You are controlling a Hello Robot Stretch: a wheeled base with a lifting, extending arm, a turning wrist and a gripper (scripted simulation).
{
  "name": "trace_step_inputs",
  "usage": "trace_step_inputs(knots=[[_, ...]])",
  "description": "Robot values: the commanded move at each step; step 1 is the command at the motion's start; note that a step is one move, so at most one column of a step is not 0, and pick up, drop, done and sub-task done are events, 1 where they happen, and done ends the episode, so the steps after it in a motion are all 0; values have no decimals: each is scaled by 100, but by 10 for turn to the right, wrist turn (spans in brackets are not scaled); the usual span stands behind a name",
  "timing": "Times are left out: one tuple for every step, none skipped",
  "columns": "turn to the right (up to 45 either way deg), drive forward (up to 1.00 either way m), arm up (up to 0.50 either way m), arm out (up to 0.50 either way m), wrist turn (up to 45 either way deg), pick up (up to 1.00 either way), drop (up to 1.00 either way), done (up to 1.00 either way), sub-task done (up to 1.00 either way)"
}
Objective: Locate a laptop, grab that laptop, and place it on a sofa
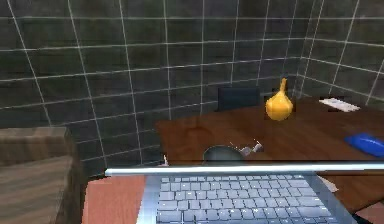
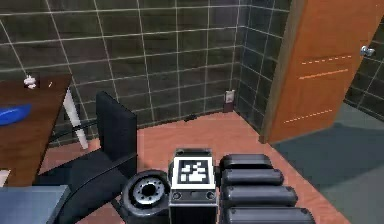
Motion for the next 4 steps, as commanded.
trace_step_inputs(knots=[[-390,0,0,0,0,0,0,0,0],[450,0,0,0,0,0,0,0,0],[450,0,0,0,0,0,0,0,0],[450,0,0,0,0,0,0,0,0]])
